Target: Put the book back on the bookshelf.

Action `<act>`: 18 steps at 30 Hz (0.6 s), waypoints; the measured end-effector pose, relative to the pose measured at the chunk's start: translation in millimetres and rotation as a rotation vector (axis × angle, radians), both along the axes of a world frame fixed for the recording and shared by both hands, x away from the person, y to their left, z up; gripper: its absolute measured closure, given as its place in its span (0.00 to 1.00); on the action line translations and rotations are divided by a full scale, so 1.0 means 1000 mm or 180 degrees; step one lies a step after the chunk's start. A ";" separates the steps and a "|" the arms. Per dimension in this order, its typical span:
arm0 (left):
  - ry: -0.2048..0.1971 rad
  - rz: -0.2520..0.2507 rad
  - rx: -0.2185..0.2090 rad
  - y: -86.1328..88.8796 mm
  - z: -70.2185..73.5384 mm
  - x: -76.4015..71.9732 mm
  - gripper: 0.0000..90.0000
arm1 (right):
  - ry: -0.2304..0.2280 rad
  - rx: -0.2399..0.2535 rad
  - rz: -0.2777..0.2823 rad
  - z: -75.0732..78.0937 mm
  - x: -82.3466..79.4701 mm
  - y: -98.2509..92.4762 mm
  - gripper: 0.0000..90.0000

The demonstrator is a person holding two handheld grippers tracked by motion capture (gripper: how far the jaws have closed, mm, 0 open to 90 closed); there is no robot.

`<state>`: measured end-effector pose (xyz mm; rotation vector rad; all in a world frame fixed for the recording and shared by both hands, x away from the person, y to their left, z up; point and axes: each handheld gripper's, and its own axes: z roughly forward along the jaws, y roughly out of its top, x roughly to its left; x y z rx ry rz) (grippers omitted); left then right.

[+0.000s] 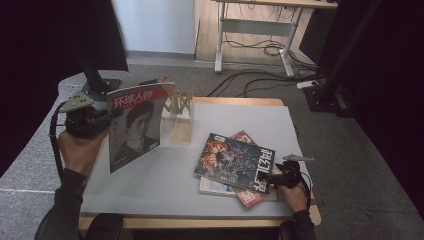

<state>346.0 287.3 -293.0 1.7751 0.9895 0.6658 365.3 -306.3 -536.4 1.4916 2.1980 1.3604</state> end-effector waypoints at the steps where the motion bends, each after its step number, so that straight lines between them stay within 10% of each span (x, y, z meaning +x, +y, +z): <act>1: 0.0001 0.0022 0.0007 0.002 0.000 0.001 0.97 | -0.0003 0.0006 -0.0003 0.000 0.000 0.000 0.00; 18: -0.0023 0.0337 -0.0069 0.013 -0.009 0.022 0.97 | -0.0003 0.0008 0.0001 0.000 0.000 0.000 0.00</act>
